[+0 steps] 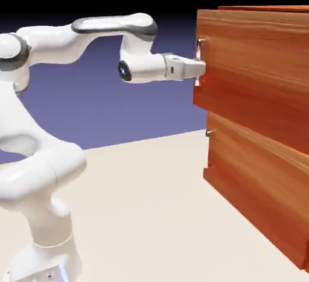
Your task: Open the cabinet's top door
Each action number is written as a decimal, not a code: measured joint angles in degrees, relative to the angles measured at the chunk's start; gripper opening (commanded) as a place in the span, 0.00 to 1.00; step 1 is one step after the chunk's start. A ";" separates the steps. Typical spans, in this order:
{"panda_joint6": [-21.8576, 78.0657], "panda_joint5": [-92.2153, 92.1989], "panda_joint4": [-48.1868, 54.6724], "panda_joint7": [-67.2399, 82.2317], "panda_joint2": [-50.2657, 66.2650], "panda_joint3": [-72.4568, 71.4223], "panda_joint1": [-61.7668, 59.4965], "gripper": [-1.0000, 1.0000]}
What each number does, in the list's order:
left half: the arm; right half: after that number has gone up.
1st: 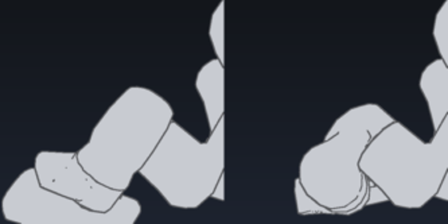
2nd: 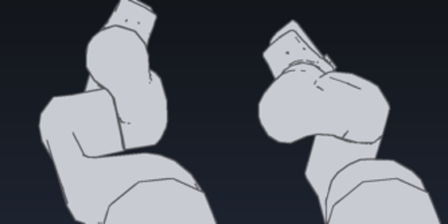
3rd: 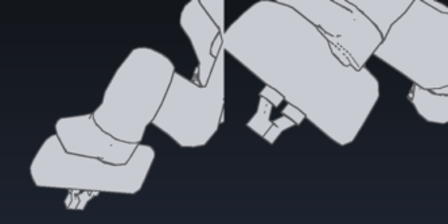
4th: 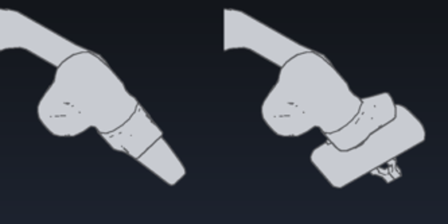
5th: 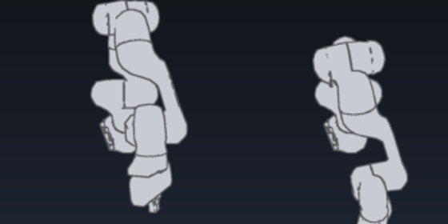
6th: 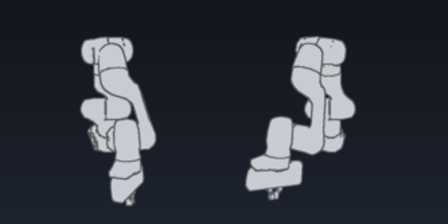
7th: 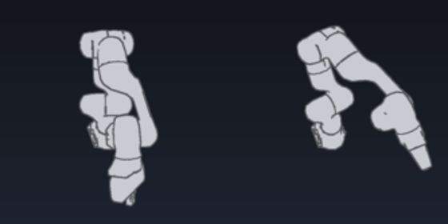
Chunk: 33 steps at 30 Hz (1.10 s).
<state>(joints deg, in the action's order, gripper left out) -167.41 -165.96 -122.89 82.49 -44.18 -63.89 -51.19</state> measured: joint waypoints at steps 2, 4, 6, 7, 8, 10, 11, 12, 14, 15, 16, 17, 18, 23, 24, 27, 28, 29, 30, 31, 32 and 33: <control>0.75 -0.05 -2.11 2.36 1.23 3.14 4.15 0.00; 1.35 -0.05 -4.01 4.67 2.35 6.39 8.31 0.00; 1.80 -0.05 -5.74 6.89 3.34 9.74 12.46 0.00; 1.99 -0.04 -6.55 7.98 3.78 11.45 14.54 0.00; 2.14 -0.03 -7.32 9.07 4.19 13.17 16.61 0.00; 2.36 -0.05 -8.74 11.26 4.92 16.68 20.77 0.00; 2.42 -0.05 -9.39 12.39 5.26 18.45 22.84 0.00; 2.47 -0.05 -10.02 13.52 5.56 20.25 24.92 0.00; 2.51 -0.05 -11.24 15.63 6.01 23.87 29.08 0.00; 2.52 -0.04 -11.85 16.55 6.13 25.70 31.15 0.00; 2.54 0.19 -12.50 17.30 6.16 27.53 33.23 0.00; 2.58 0.67 -13.24 17.75 6.03 29.36 35.30 0.00; 2.67 1.55 -14.12 17.75 5.68 31.18 37.38 0.00; 3.53 10.85 -20.40 12.52 1.13 40.28 47.76 0.00; 3.61 12.90 -21.68 11.42 0.01 42.14 49.84 0.00; 3.54 19.50 -25.52 8.03 -3.74 47.81 56.07 0.00; 3.38 21.81 -26.76 6.89 -5.11 49.72 58.15 0.00; 3.14 24.20 -27.98 5.74 -6.54 51.63 60.23 0.00; 2.82 26.64 -29.17 4.58 -8.03 53.54 62.30 0.00; 2.40 29.12 -30.32 3.41 -9.56 55.43 64.37 0.00; 1.89 31.62 -31.40 2.24 -11.10 57.26 66.38 0.00; 1.30 34.11 -32.41 1.07 -12.64 59.02 68.35 0.00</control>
<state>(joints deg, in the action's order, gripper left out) -166.11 -131.85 -155.31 83.56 -56.82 -4.87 17.16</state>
